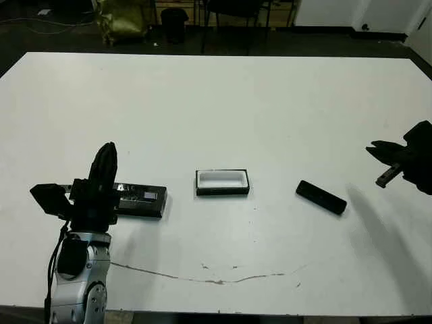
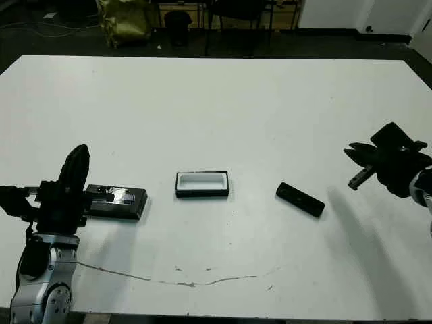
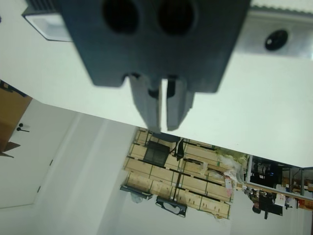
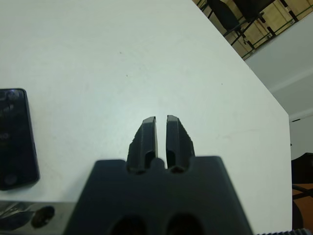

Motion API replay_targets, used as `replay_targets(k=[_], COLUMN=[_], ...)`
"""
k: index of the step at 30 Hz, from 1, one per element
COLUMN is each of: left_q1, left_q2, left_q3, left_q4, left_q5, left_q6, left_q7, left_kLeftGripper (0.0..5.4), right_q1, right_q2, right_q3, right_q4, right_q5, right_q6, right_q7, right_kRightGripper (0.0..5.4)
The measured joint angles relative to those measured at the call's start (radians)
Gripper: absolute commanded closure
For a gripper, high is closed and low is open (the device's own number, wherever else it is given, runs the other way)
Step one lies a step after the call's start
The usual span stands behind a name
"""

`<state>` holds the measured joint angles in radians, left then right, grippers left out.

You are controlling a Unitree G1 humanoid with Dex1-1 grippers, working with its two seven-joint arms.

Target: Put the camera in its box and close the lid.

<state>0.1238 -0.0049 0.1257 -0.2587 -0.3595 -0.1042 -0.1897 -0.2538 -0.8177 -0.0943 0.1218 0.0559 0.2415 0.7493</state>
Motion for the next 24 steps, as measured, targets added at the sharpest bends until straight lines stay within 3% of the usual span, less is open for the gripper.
replay_targets(k=[16, 24], left_q1=[0.003, 0.003], left_q2=[0.0, 0.0], left_q3=[-0.001, 0.0], left_q4=[-0.006, -0.006], left_q5=[-0.001, -0.008], left_q6=[0.008, 0.009], left_q7=[0.003, 0.002], left_kLeftGripper=[5.38, 5.38], right_q1=[0.048, 0.082], right_q2=[0.0, 0.001], right_q3=[0.035, 0.048], right_q4=[0.011, -0.037], right_q5=[-0.005, -0.002], right_q6=[-0.029, 0.017], right_q7=[0.048, 0.061], right_kRightGripper=[5.4, 5.4])
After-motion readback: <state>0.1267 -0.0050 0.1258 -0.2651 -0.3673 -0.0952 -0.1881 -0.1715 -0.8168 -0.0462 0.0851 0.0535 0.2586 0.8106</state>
